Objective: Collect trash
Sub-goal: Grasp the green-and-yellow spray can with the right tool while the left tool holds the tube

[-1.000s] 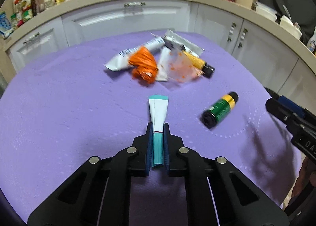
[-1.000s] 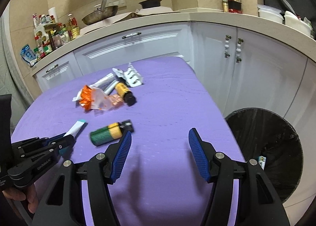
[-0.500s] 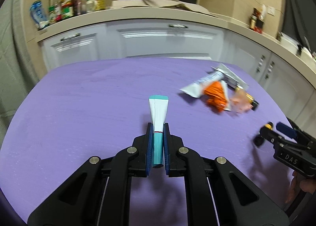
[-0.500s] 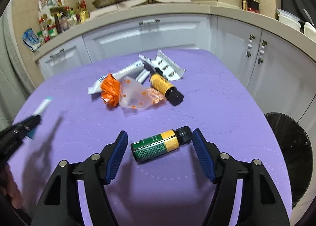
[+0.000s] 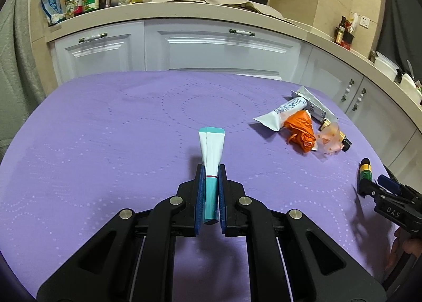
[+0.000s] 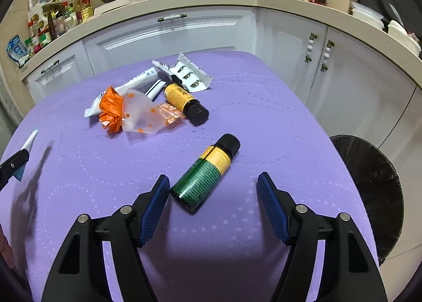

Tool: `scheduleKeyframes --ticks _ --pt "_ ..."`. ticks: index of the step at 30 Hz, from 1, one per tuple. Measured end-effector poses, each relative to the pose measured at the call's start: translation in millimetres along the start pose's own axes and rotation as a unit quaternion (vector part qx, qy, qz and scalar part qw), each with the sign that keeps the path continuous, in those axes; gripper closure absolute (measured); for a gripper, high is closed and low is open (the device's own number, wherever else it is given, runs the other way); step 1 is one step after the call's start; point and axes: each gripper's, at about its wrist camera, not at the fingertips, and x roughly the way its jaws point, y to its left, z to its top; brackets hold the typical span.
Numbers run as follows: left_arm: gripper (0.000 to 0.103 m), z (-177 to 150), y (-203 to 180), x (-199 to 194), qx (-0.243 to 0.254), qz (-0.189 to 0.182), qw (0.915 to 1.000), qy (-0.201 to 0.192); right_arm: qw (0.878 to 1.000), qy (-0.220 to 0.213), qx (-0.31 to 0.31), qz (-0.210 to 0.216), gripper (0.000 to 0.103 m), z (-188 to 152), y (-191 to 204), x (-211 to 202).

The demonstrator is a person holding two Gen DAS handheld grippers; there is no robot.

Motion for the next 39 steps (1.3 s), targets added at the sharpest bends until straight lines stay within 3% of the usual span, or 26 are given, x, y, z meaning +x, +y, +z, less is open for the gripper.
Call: scheduleKeyframes --ticks 10,21,24,32,39 --pt "0.093 -3 -2 2 0.0 -0.009 1.0 0.003 1.0 0.015 0.001 0.01 0.064 0 -3 6" --pt "0.093 -4 -11 3 0.006 -0.011 0.9999 0.003 0.999 0.014 -0.015 0.027 0.065 14 4 14" --pt "0.093 -4 -13 5 0.004 -0.01 0.9999 0.003 0.999 0.018 -0.013 0.036 0.077 11 2 16" --pt "0.093 -5 -25 3 0.012 -0.014 0.9998 -0.001 0.999 -0.021 -0.012 0.038 0.078 6 -8 -9" --pt "0.093 -4 -64 -12 0.033 -0.041 0.9985 -0.016 0.998 -0.054 -0.004 0.029 0.078 3 -34 -41"
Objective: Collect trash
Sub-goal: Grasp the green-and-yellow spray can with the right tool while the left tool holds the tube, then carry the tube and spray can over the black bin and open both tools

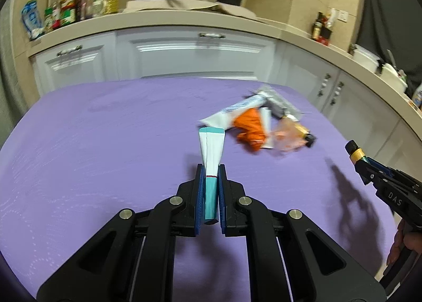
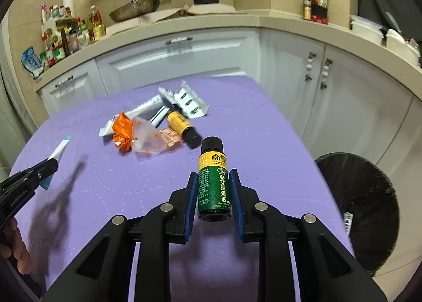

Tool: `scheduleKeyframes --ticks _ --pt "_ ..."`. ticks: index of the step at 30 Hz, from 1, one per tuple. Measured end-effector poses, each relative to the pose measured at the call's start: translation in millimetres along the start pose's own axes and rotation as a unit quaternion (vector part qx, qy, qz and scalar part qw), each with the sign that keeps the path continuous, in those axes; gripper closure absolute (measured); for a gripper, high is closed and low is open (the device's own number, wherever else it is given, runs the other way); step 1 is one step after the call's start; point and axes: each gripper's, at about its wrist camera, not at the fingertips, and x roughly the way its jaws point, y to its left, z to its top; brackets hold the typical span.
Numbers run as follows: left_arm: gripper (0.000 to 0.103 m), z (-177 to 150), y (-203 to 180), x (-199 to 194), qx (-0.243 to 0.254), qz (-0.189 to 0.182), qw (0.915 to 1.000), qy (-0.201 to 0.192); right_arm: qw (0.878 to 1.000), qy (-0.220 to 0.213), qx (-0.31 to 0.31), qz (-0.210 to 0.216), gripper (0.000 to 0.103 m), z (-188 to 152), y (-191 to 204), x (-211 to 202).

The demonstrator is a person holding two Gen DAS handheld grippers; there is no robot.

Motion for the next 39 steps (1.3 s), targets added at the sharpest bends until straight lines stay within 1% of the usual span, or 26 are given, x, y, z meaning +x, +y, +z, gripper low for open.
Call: scheduleKeyframes --ticks 5,9,11,15,20,23,31,39 --pt "0.093 1 -43 -6 0.022 -0.032 0.9992 -0.007 0.999 -0.021 0.013 -0.024 0.078 -4 -33 -24" --pt "0.093 0 -89 -8 0.046 -0.064 0.9968 -0.011 0.997 -0.035 0.038 -0.049 0.078 -12 -70 -43" --pt "0.093 -1 -109 -8 0.058 -0.074 0.9955 -0.014 0.996 -0.041 0.048 -0.067 0.078 -16 -89 -51" --pt "0.093 -6 -159 -6 0.085 -0.107 0.9905 -0.016 0.992 -0.05 0.071 -0.088 0.078 -23 -126 -64" --pt "0.093 -9 -212 -2 0.116 -0.135 0.984 -0.016 0.989 -0.056 0.092 -0.105 0.078 -34 -164 -73" --pt "0.093 -12 -247 2 0.14 -0.15 0.9785 -0.02 0.987 -0.057 0.1 -0.113 0.078 -38 -182 -75" --pt "0.093 -23 -307 15 0.18 -0.17 0.9688 -0.013 0.984 -0.057 0.123 -0.12 0.078 -50 -219 -72" --pt "0.093 -29 -342 40 0.203 -0.169 0.9644 -0.001 0.982 -0.048 0.139 -0.118 0.078 -54 -241 -56"
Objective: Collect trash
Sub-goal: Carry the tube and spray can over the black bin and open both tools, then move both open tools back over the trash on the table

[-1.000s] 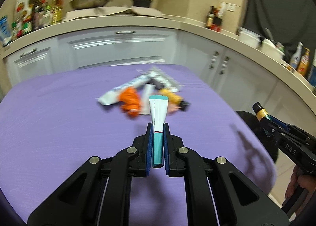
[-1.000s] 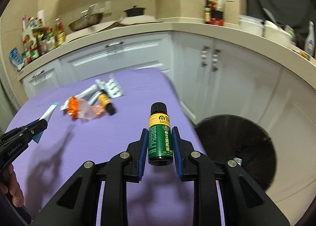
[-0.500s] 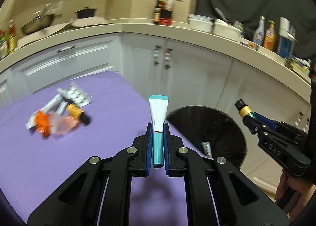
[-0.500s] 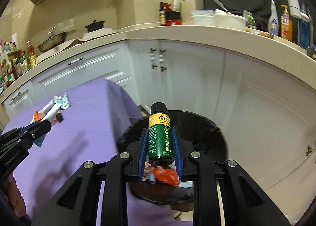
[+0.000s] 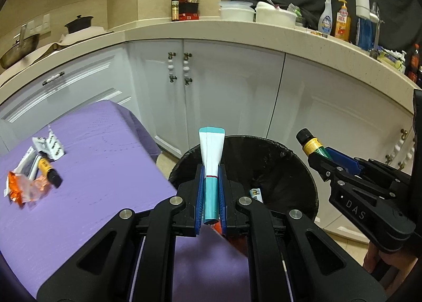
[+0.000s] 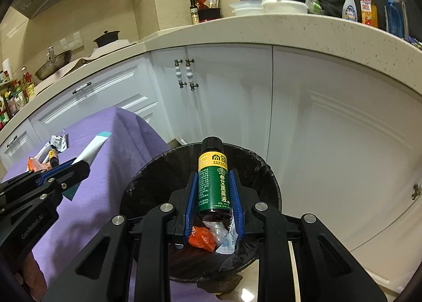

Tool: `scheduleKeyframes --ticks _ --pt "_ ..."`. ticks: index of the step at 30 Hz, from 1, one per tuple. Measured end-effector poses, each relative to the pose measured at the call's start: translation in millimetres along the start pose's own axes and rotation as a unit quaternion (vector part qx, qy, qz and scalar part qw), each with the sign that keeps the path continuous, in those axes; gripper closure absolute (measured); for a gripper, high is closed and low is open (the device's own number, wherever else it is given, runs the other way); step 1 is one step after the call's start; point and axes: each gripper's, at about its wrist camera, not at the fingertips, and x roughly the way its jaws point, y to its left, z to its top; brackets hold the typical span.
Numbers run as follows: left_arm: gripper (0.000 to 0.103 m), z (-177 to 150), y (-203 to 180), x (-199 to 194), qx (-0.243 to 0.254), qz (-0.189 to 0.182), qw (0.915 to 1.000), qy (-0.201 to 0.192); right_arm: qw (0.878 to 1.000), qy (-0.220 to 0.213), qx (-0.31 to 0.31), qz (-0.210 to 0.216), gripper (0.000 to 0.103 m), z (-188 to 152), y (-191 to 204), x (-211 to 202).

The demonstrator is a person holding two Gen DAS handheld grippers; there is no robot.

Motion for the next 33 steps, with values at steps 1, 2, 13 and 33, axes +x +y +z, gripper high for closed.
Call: scheduleKeyframes --ticks 1,2,13,33 --pt "0.093 1 -2 5 0.002 0.0 1.0 0.003 1.0 0.001 0.001 0.0 0.078 1 1 2" --pt "0.093 1 -3 9 0.004 0.0 1.0 0.006 1.0 0.003 0.001 0.001 0.078 1 0 6" --pt "0.067 2 1 20 -0.009 0.003 0.9998 0.017 1.0 0.014 0.022 0.0 0.062 -4 -8 24" --pt "0.058 -21 113 -54 -0.089 0.099 0.991 0.004 0.996 0.011 -0.027 0.079 0.052 10 85 19"
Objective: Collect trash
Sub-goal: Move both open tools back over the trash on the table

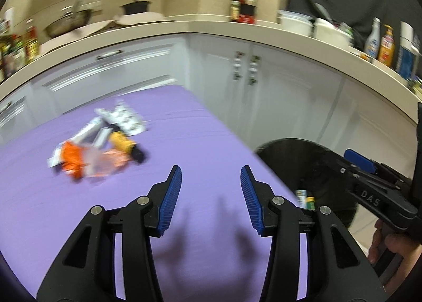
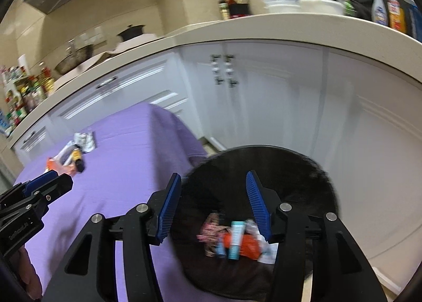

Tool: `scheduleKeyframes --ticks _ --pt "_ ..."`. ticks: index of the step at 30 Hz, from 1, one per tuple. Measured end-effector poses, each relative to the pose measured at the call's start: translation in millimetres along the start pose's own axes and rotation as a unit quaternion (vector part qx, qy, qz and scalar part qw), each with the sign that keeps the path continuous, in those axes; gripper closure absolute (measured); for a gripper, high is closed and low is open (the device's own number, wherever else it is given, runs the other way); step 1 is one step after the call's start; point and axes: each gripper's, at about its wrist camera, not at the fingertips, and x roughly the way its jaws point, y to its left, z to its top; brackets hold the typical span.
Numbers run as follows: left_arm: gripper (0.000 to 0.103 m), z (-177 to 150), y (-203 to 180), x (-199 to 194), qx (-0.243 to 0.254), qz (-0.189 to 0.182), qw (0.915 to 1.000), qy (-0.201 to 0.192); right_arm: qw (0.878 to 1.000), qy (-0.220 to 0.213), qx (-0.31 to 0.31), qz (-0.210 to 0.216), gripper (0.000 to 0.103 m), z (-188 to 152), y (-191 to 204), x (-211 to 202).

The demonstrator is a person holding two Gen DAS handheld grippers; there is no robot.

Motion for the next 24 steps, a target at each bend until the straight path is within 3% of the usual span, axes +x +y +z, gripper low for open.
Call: scheduleKeyframes --ticks 13,24 --pt "0.058 -15 125 -34 -0.076 0.105 0.9915 -0.008 0.992 0.02 -0.087 0.088 0.052 4 127 25" --pt "0.058 -26 197 -46 -0.128 0.151 0.9802 -0.007 0.983 0.052 -0.134 0.11 0.052 11 191 70"
